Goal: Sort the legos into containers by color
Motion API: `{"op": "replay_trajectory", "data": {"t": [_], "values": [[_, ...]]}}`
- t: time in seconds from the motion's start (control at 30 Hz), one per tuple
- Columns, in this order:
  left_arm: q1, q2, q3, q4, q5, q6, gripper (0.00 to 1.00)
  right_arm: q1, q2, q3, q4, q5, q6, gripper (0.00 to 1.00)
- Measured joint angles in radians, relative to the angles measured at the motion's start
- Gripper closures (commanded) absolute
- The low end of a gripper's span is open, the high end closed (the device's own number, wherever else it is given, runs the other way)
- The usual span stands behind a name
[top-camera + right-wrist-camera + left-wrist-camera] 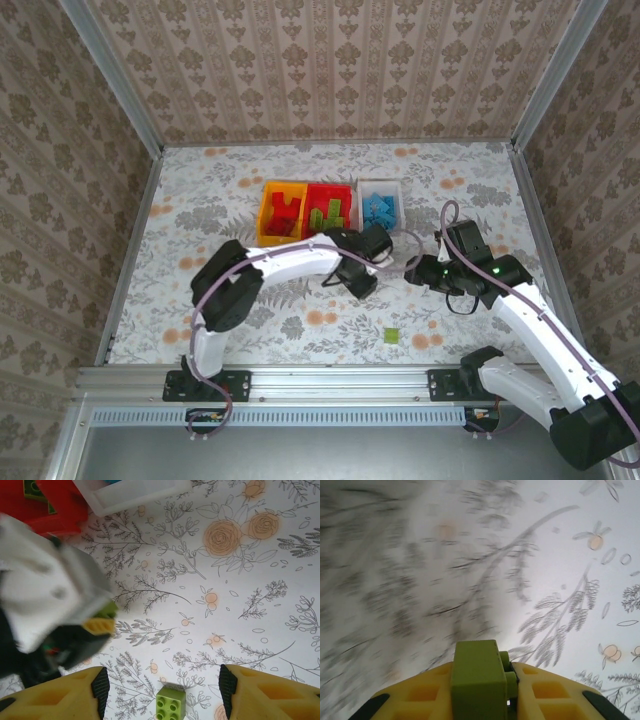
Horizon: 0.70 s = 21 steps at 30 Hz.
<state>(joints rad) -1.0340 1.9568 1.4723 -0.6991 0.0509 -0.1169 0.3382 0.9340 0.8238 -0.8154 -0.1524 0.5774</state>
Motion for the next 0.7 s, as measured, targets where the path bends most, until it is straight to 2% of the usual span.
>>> {"op": "replay_trajectory", "data": {"t": [0.2,0.37,0.5,0.7], "values": [[0.185,-0.138,0.013,-0.036,-0.060,-0.069,0.72,0.067,0.068,0.047,0.013,-0.032,-0.060,0.37],[0.306,-0.085,0.153,-0.105,-0.109,-0.100,0.71,0.148,0.144,0.107,0.038,-0.046,-0.106,0.37],[0.348,0.027,0.295,-0.139,-0.129,-0.116,0.65,0.200,0.194,0.141,0.049,-0.047,-0.141,0.36],[0.346,0.184,0.409,-0.174,-0.135,-0.140,0.52,0.260,0.266,0.190,0.011,-0.042,-0.191,0.32]]}}
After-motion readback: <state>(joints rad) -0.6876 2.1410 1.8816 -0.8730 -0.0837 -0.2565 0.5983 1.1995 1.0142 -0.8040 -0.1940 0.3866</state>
